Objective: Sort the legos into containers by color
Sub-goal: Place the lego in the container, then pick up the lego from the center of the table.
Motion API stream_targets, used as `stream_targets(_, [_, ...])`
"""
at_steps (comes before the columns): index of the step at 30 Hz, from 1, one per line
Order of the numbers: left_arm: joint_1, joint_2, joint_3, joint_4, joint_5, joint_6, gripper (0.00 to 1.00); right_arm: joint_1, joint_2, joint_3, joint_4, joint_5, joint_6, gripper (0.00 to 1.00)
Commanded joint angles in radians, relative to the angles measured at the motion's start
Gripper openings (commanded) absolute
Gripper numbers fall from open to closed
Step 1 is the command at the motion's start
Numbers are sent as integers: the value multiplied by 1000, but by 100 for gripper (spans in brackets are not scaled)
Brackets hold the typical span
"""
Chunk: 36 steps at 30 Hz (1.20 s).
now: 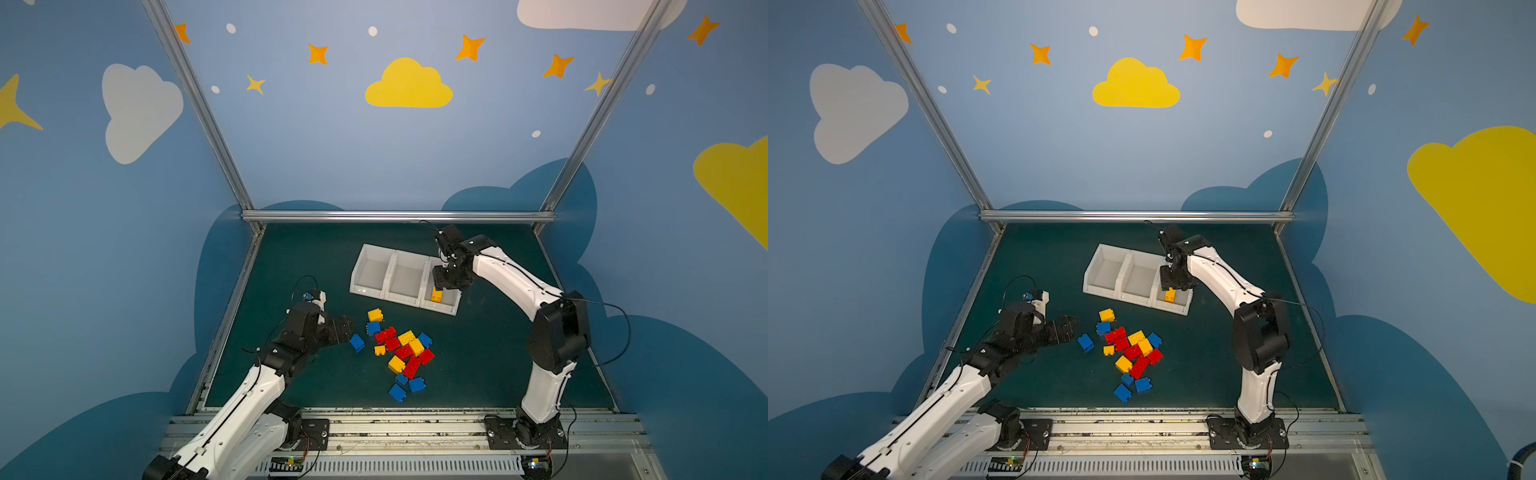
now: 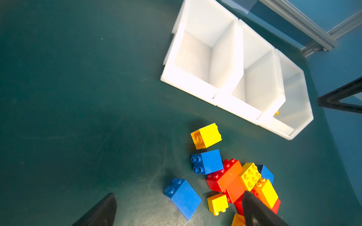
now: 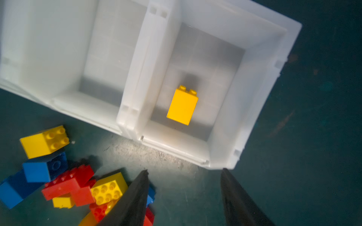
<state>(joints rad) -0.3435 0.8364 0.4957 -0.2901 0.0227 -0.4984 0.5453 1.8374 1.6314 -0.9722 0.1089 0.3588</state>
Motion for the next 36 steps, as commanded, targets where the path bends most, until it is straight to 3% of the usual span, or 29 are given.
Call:
stream_targets(1, [-14,12,19,-15,24,17,99,15,-86,-68,6,-13,33,60])
stream_targets(16, [-164,331,219,-89,51,104,98,56,-360,-375,55,-30,146,60])
stream_targets(26, [-225,641,408,-169,-49,26,88,65,-441,-451,42,-49,180,60])
stream_targets(31, [-239,743,477,-193,-64,-23,79,62,-458,-465,38,-48,181,60])
stream_targets(36, [-253,794,489,-175,-81,-75,78,61,-450,-449,38,-59,180,59])
